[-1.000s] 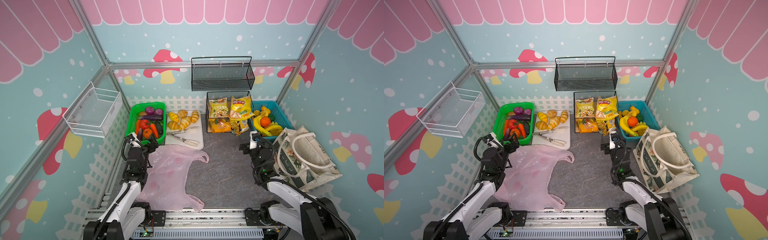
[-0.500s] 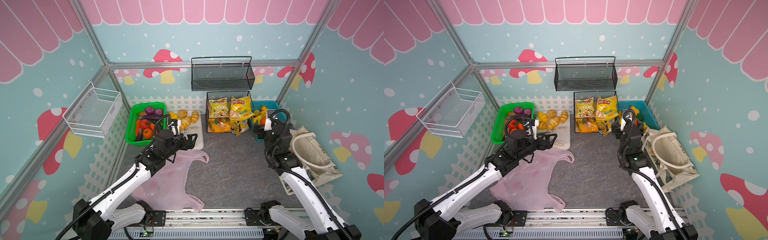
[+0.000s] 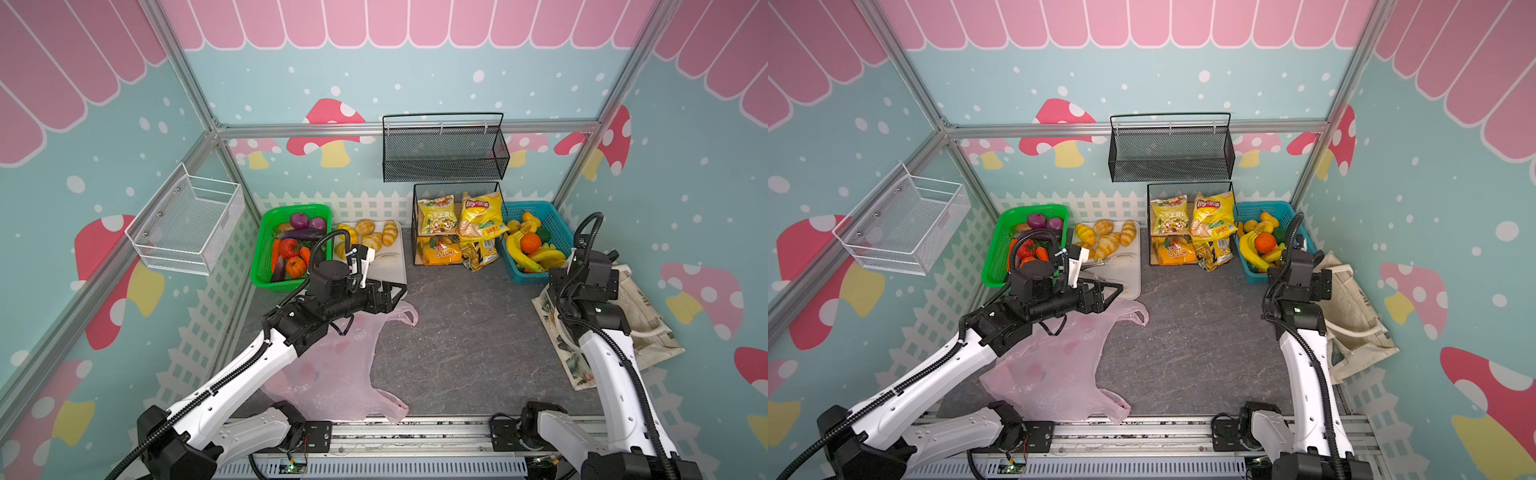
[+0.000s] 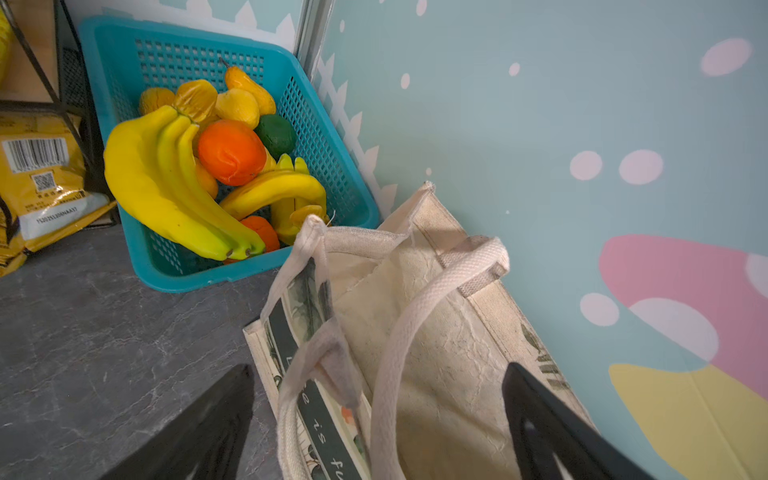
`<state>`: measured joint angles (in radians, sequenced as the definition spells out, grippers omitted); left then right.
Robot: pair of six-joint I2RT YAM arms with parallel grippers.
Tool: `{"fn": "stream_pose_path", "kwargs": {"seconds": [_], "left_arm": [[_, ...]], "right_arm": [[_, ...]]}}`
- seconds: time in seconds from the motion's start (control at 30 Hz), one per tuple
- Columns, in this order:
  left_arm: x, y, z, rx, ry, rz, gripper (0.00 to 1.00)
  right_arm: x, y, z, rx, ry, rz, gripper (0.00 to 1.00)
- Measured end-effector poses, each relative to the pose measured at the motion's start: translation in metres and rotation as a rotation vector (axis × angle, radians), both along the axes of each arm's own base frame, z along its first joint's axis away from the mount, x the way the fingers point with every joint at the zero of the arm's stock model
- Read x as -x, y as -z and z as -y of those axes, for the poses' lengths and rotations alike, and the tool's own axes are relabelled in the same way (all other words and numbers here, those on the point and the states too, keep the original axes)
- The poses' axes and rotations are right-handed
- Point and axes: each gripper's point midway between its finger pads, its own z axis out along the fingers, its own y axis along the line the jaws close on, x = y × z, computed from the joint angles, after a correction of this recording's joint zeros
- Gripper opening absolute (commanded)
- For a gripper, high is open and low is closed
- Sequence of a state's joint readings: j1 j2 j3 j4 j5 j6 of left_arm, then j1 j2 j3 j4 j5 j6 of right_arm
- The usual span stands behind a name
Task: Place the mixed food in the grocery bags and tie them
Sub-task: 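Reach the right gripper to the canvas tote while the left arm moves inward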
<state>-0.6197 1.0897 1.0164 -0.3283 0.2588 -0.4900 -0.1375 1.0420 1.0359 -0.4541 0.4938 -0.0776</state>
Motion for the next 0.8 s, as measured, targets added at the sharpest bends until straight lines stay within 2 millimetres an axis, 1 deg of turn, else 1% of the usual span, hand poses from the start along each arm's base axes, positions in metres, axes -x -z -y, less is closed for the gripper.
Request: {"fn": "stream_pose_path", "kwargs": {"seconds": [0.03,0.1,0.17,0.3,0.4,0.47,0.57,0.8], "left_arm": [[0.001,-0.001,0.000,0.002,0.001,0.001,0.93],[0.002,-0.002,0.000,0.005,0.007,0.001,0.94],[0.003,-0.001,0.000,0.004,0.011,-0.002,0.94],[0.003,-0.001,0.000,0.002,0.013,0.001,0.94],[0.003,-0.002,0.000,0.002,0.014,0.007,0.95],[0.004,-0.002,0.000,0.002,0.014,0.007,0.95],[0.004,-0.002,0.000,0.001,0.014,0.006,0.95],[0.005,-0.002,-0.001,0.000,0.013,0.005,0.95]], "right_arm": [[-0.005,0.005,-0.001,-0.011,-0.010,-0.022,0.81],[-0.016,0.012,-0.002,-0.025,-0.027,-0.061,0.78],[-0.026,0.019,-0.003,-0.031,-0.038,-0.091,0.77],[-0.036,0.025,-0.001,-0.032,-0.040,-0.129,0.74],[-0.043,0.025,0.001,-0.026,-0.041,-0.139,0.67],[-0.045,0.028,0.002,-0.026,-0.040,-0.151,0.63],[-0.048,0.036,0.003,-0.034,-0.045,-0.171,0.54],[-0.054,0.051,0.003,-0.050,-0.054,-0.208,0.25]]}}
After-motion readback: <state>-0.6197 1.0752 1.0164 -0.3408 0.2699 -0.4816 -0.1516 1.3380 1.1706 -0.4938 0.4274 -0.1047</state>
